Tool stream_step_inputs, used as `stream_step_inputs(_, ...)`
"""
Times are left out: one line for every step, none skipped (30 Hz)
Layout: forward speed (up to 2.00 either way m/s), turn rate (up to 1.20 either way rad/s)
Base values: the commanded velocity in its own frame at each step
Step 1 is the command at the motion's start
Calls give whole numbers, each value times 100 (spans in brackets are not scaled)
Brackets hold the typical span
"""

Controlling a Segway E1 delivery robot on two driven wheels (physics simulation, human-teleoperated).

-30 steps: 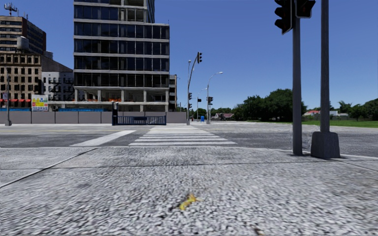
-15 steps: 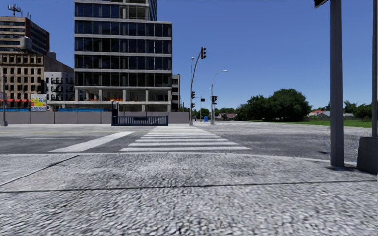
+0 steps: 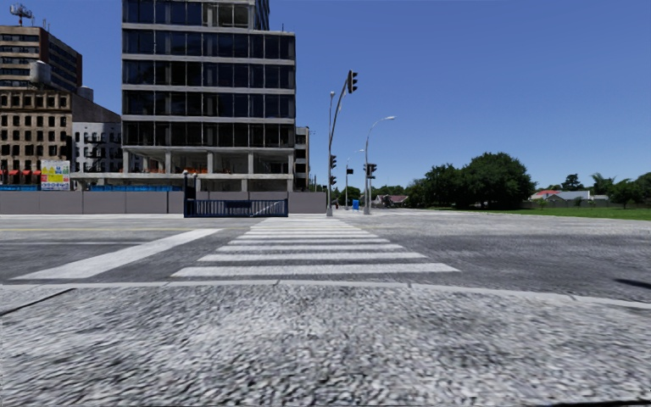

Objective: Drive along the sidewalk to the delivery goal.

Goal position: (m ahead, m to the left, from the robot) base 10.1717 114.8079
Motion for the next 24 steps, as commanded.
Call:
stream_step_inputs(200,0)
stream_step_inputs(200,0)
stream_step_inputs(200,0)
stream_step_inputs(200,0)
stream_step_inputs(200,0)
stream_step_inputs(200,0)
stream_step_inputs(200,0)
stream_step_inputs(200,0)
stream_step_inputs(200,0)
stream_step_inputs(200,0)
stream_step_inputs(200,0)
stream_step_inputs(200,0)
stream_step_inputs(200,0)
stream_step_inputs(200,0)
stream_step_inputs(200,0)
stream_step_inputs(200,0)
stream_step_inputs(200,0)
stream_step_inputs(200,0)
stream_step_inputs(200,0)
stream_step_inputs(200,0)
stream_step_inputs(200,0)
stream_step_inputs(200,0)
stream_step_inputs(200,0)
stream_step_inputs(200,0)
